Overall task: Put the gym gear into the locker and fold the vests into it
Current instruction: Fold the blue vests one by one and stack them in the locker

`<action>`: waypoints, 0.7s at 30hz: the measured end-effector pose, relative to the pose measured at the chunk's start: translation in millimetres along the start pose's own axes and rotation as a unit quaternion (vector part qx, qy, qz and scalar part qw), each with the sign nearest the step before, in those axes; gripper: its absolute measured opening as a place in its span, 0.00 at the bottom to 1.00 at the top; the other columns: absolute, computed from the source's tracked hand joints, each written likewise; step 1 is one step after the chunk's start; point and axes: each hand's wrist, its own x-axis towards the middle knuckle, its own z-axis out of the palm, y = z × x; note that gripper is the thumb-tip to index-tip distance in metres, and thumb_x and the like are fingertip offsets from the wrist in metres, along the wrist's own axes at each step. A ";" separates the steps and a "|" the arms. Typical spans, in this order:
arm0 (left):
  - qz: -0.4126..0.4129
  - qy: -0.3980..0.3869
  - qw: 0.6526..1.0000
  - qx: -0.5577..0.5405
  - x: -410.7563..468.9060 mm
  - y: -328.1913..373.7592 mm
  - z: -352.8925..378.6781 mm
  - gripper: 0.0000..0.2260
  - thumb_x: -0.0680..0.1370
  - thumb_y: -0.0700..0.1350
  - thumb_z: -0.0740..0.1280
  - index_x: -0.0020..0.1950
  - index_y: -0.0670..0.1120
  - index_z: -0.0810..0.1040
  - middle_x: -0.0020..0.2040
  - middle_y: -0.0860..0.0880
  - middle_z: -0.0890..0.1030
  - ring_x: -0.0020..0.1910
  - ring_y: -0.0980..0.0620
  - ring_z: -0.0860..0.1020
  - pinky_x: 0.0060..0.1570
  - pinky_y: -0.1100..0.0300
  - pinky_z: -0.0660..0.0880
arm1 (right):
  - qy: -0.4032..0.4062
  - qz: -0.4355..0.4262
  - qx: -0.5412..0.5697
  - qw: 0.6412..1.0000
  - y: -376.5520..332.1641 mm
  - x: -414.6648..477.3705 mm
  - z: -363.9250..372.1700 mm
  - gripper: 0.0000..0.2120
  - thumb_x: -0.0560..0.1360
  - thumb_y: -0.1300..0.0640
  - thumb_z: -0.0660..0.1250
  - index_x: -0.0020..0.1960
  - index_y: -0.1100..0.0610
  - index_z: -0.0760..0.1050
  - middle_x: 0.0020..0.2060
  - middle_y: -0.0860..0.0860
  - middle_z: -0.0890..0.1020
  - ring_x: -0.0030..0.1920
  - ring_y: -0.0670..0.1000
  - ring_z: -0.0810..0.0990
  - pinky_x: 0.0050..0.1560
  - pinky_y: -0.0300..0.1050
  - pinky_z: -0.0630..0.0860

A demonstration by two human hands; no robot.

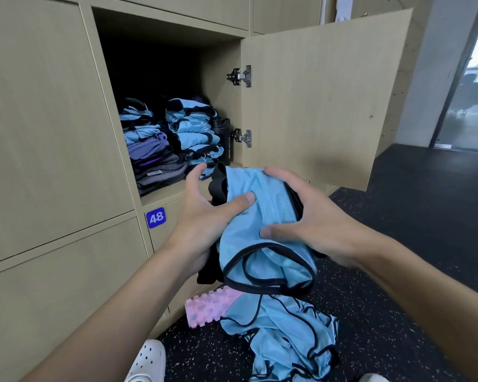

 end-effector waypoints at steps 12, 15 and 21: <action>0.149 -0.226 0.889 0.369 -4.5 6.3 -20.5 0.44 0.63 0.49 0.83 0.70 0.67 0.61 0.69 0.73 0.58 0.75 0.69 0.53 0.71 0.72 0.55 | 0.010 0.057 0.129 0.990 0.6 2.2 -5.8 0.33 0.68 0.74 0.73 0.67 0.50 0.72 0.53 0.54 0.84 0.50 0.50 0.85 0.48 0.45 0.83; 0.162 -0.187 0.909 0.337 -7.2 7.3 -19.3 0.38 0.63 0.45 0.83 0.64 0.66 0.66 0.60 0.67 0.72 0.60 0.66 0.72 0.55 0.73 0.68 | -0.006 0.079 0.155 0.985 1.2 2.4 -6.4 0.35 0.69 0.73 0.72 0.72 0.52 0.69 0.57 0.58 0.82 0.56 0.58 0.84 0.56 0.56 0.81; 0.188 -0.132 0.932 0.279 -8.1 3.7 -15.7 0.27 0.63 0.43 0.81 0.58 0.56 0.76 0.50 0.58 0.80 0.50 0.57 0.80 0.48 0.62 0.76 | 0.006 0.047 0.162 0.986 -0.5 2.2 -8.4 0.36 0.63 0.66 0.75 0.68 0.50 0.72 0.58 0.53 0.82 0.55 0.53 0.83 0.57 0.52 0.80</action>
